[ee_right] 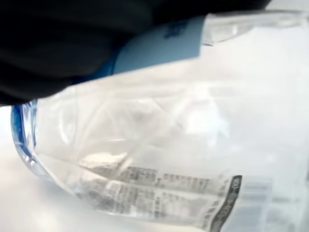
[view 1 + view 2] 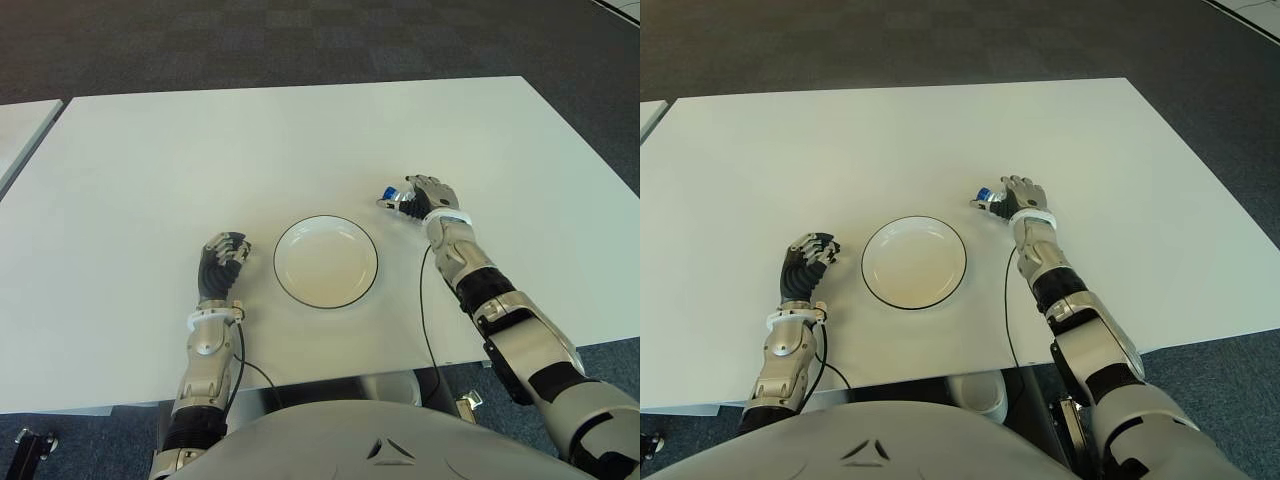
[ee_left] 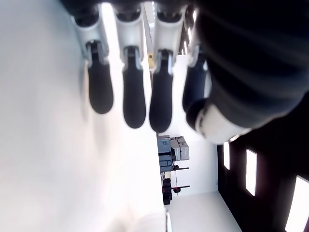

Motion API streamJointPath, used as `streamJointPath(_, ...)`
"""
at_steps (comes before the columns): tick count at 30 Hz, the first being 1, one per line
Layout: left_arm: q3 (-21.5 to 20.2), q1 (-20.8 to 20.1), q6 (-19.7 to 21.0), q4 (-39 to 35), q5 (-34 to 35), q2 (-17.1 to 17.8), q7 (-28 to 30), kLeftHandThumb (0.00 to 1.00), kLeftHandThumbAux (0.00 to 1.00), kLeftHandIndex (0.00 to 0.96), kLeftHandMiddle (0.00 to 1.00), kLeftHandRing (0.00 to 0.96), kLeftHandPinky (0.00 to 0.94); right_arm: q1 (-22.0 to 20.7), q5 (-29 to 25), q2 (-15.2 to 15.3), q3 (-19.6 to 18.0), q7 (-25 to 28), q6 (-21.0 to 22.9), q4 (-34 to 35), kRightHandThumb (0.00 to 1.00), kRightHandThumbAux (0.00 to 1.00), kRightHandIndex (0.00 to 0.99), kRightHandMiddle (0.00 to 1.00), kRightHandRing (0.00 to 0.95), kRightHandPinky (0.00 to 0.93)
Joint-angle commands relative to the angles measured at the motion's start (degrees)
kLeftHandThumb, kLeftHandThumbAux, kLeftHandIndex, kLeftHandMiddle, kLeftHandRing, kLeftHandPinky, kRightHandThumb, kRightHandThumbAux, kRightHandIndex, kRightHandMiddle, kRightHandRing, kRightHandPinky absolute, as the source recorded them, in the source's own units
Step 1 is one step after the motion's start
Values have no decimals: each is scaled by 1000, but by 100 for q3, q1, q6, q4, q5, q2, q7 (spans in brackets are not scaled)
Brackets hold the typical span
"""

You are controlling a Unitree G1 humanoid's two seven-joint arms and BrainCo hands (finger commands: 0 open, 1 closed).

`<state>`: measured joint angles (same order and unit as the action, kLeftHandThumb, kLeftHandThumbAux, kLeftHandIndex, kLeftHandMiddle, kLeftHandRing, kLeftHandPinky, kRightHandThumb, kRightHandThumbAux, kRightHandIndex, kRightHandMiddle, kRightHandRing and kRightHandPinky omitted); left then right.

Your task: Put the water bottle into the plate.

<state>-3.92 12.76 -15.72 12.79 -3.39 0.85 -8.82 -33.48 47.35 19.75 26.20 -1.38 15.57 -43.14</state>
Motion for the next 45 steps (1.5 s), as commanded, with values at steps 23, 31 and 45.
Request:
streamJointPath(23,-37,122,241,105,5,-65,-42,702,716,428,498,482,480,-248,610,270,1256,2278,645,-386,595,249,0,0,0,0)
streamJointPath(31,-69,113,292,101,15,-54,-54,702,716,428,498,482,483,-401,457,202,1170,2297,655,-930,563,264,0,0,0,0)
streamJointPath(45,-94,143,321,10,16,-68,-67,703,716,428,493,477,482,-444,311,309,1106,2498,730,-1070,559,352,146,381,417,478)
